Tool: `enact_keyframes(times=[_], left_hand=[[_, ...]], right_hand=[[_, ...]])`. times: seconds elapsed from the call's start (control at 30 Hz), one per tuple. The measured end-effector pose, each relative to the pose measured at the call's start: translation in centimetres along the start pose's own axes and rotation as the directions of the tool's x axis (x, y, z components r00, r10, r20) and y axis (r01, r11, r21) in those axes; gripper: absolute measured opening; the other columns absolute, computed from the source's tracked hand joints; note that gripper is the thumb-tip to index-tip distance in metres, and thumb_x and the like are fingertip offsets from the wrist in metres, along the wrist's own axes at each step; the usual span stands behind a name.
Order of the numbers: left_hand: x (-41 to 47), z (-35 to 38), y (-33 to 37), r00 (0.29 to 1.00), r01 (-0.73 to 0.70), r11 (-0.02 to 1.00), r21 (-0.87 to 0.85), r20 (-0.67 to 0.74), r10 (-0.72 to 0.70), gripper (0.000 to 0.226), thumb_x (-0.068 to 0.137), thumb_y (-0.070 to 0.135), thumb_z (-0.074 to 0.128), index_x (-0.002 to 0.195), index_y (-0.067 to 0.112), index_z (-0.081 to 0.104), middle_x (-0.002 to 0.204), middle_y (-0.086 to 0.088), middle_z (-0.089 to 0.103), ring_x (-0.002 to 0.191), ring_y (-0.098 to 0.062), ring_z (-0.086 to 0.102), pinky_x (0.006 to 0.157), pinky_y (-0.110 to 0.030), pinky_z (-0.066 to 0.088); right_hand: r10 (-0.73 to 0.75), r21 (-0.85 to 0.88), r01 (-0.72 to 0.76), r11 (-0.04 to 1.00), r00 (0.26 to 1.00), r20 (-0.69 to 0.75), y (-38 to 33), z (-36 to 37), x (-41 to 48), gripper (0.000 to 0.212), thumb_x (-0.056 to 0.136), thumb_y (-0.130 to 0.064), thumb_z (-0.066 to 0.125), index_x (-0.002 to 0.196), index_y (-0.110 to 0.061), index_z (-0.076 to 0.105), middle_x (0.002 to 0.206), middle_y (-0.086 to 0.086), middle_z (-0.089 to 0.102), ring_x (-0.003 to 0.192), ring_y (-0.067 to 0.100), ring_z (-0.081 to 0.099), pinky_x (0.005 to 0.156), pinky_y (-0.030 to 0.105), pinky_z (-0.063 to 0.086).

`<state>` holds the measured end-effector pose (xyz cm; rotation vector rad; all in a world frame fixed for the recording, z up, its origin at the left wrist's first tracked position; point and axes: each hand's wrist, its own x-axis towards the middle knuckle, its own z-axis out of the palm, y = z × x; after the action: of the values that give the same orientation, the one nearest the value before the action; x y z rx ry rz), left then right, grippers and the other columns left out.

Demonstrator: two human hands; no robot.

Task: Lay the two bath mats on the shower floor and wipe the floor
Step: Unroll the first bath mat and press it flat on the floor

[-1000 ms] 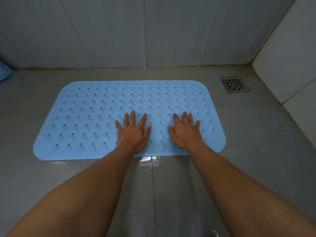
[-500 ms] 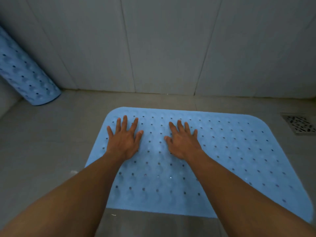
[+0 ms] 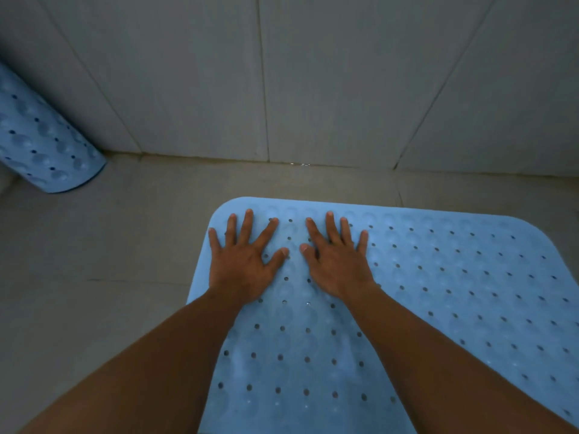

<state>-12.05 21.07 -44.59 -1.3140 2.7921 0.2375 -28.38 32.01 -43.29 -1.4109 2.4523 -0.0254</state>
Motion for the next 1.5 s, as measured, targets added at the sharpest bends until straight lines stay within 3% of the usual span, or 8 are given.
enact_keyframes(times=[0.47, 0.7, 0.87, 1.03, 1.13, 1.23, 1.33, 1.5], left_hand=[[0.2, 0.4, 0.0, 1.0, -0.012, 1.0, -0.013, -0.022, 0.012, 0.071, 0.09, 0.075, 0.006, 0.155, 0.048, -0.003, 0.167, 0.001, -0.007, 0.153, -0.029, -0.007, 0.118, -0.061, -0.005], [0.2, 0.3, 0.2, 1.0, 0.016, 1.0, 0.026, 0.009, -0.016, 0.072, 0.087, 0.077, 0.001, 0.152, 0.05, -0.011, 0.166, 0.003, -0.013, 0.152, -0.027, -0.012, 0.118, -0.06, -0.007], [0.2, -0.1, 0.5, 0.997, 0.033, 0.998, 0.059, 0.061, -0.037, 0.074, 0.082, 0.078, -0.003, 0.151, 0.052, -0.015, 0.166, 0.003, -0.015, 0.152, -0.027, -0.014, 0.118, -0.06, -0.006], [0.6, -2.0, 1.2, 0.974, 0.065, 0.996, 0.066, 0.213, -0.078, 0.074, 0.084, 0.082, 0.003, 0.15, 0.054, -0.014, 0.165, 0.003, -0.019, 0.151, -0.027, -0.016, 0.115, -0.066, -0.006], [0.1, -2.5, 2.9, 0.981, 0.036, 0.988, 0.153, 0.181, -0.064, 0.072, 0.086, 0.077, -0.003, 0.151, 0.05, -0.015, 0.165, 0.001, -0.017, 0.151, -0.031, -0.015, 0.113, -0.069, -0.007], [-0.7, -2.5, 6.8, 0.995, -0.025, 0.994, 0.104, 0.098, 0.015, 0.081, 0.078, 0.072, -0.017, 0.154, 0.045, -0.01, 0.166, -0.002, -0.012, 0.152, -0.032, -0.012, 0.114, -0.069, -0.008], [-0.7, -1.7, 12.1, 0.993, -0.092, 0.995, 0.032, 0.08, 0.089, 0.083, 0.078, 0.069, -0.016, 0.156, 0.043, -0.006, 0.167, -0.003, -0.009, 0.152, -0.03, -0.011, 0.115, -0.067, -0.006], [0.0, -0.2, 20.0, 0.982, -0.158, 0.987, -0.026, 0.098, 0.16, 0.061, 0.099, 0.064, 0.011, 0.155, 0.045, -0.003, 0.166, -0.002, -0.01, 0.152, -0.029, -0.013, 0.114, -0.067, -0.007]], right_hand=[[-0.015, -0.006, 0.014, 1.0, 0.992, -0.122, 0.1, 0.8, -0.3, 0.059, 0.102, -0.057, 0.013, 0.158, -0.04, 0.001, 0.167, 0.001, -0.006, 0.153, 0.024, -0.012, 0.119, 0.055, -0.013], [-0.027, 0.017, 0.03, 0.999, 0.988, -0.152, 0.1, 1.0, -0.2, 0.059, 0.102, -0.055, 0.014, 0.158, -0.038, 0.005, 0.167, 0.003, -0.002, 0.154, 0.026, -0.005, 0.12, 0.056, -0.01], [-0.036, 0.013, 0.038, 0.999, 0.996, -0.077, 0.5, 0.6, -0.3, 0.06, 0.102, -0.054, 0.013, 0.157, -0.037, -0.004, 0.167, 0.003, -0.01, 0.153, 0.025, -0.013, 0.119, 0.057, -0.012], [-0.118, 0.189, 0.098, 0.977, 0.988, 0.097, 2.1, -2.0, -0.2, 0.063, 0.105, -0.051, 0.02, 0.159, -0.031, -0.005, 0.166, 0.004, -0.014, 0.152, 0.021, -0.015, 0.121, 0.049, -0.013], [-0.168, 0.24, 0.15, 0.959, 0.984, 0.057, 4.1, -3.3, -1.0, 0.063, 0.106, -0.044, 0.026, 0.159, -0.024, -0.002, 0.166, 0.007, -0.011, 0.153, 0.022, -0.011, 0.122, 0.044, -0.009], [-0.129, 0.175, 0.128, 0.976, 0.992, -0.006, 7.1, -4.4, -2.3, 0.062, 0.107, -0.043, 0.025, 0.16, -0.022, 0.002, 0.167, 0.006, -0.008, 0.153, 0.022, -0.01, 0.122, 0.049, -0.007], [-0.046, 0.114, 0.047, 0.992, 0.999, -0.01, 11.5, -5.3, -3.7, 0.063, 0.106, -0.045, 0.022, 0.16, -0.02, 0.0, 0.167, 0.006, -0.009, 0.153, 0.022, -0.011, 0.122, 0.052, -0.005], [0.162, 0.008, -0.162, 0.987, 0.987, 0.009, 20.1, -5.7, -5.3, 0.065, 0.104, -0.051, 0.019, 0.159, -0.024, -0.002, 0.167, 0.003, -0.011, 0.153, 0.024, -0.012, 0.119, 0.061, -0.006]])
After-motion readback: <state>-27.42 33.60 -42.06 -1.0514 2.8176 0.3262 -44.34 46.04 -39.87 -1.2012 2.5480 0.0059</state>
